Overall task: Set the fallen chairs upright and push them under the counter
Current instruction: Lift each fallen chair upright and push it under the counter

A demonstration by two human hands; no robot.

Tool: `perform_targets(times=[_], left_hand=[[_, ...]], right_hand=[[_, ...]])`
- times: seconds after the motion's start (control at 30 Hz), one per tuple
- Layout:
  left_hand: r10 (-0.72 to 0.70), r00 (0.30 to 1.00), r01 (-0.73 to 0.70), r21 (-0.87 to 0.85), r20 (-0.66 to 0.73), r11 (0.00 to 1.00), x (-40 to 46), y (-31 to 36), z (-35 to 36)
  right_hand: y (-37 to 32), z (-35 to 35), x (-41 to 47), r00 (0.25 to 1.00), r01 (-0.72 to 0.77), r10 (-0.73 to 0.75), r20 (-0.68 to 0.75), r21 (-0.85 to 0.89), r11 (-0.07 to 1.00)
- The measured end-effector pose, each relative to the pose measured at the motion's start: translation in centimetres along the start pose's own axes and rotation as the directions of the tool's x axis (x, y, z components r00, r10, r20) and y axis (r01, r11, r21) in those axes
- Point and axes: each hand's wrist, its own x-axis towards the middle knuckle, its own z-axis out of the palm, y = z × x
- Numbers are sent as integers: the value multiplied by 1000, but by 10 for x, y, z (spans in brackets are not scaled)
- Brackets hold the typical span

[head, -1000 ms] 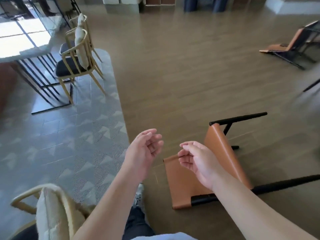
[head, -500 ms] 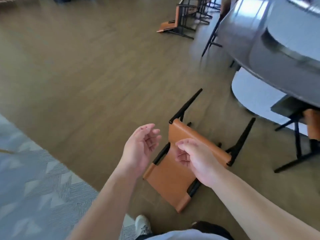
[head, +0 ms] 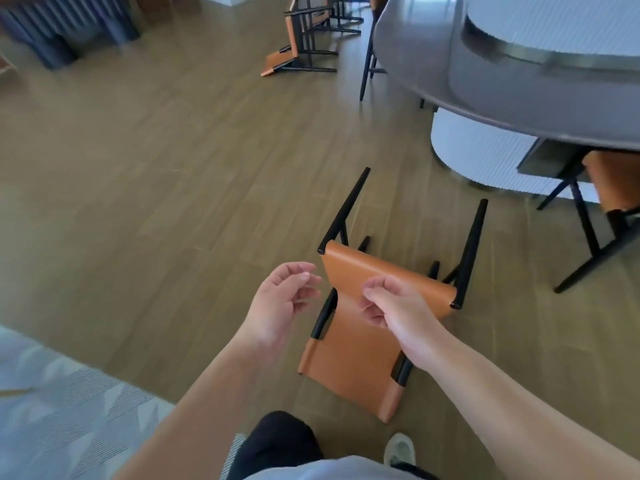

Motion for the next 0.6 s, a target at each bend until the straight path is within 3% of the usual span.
perform_targets(times=[0.27, 0.43, 0.6], left_hand=[[2, 970, -96, 379, 241, 920, 69, -18, -20], [-75, 852, -297, 596, 518, 746, 121, -21, -82], [-104, 784, -434, 659, 613, 614, 167, -31, -130]], right_hand=[[18, 20, 11, 975, 48, -87, -206, -188, 981], [39, 73, 24, 901, -12, -67, -428, -181, 983], [67, 125, 39, 859, -78, -49, -509, -225, 971]])
